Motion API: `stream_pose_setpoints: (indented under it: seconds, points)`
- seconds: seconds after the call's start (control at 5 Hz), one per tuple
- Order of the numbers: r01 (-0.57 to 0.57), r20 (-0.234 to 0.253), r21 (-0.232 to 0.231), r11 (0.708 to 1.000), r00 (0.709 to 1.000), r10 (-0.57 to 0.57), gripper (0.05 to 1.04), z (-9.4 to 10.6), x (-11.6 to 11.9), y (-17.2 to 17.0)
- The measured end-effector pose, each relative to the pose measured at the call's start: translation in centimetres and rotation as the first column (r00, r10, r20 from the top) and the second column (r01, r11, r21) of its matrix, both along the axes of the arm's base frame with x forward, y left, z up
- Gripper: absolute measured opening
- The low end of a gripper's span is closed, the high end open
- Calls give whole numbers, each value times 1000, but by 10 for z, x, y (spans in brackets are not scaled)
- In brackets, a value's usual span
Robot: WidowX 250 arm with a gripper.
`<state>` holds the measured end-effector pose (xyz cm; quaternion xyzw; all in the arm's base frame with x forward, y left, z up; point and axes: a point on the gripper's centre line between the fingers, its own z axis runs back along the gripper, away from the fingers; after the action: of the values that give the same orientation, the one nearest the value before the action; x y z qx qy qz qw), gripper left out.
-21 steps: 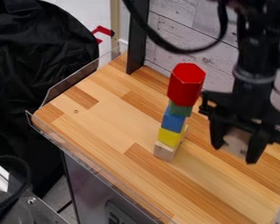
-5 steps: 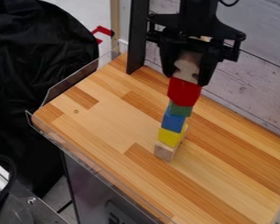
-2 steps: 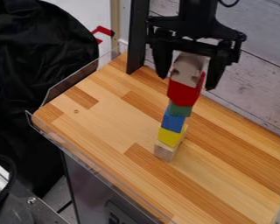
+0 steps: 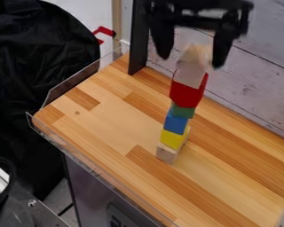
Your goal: Put the block on top of the tower
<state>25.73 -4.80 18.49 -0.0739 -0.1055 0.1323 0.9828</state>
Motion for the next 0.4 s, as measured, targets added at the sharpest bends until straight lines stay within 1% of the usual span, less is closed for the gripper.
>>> stream_pose_setpoints:
  seconds: [0.2,0.4]
  points:
    - [13,34,-3,1000,999,-13,999,13,-2,-1]
    - [96,15,33,995,995,-96,999,10,-10,-18]
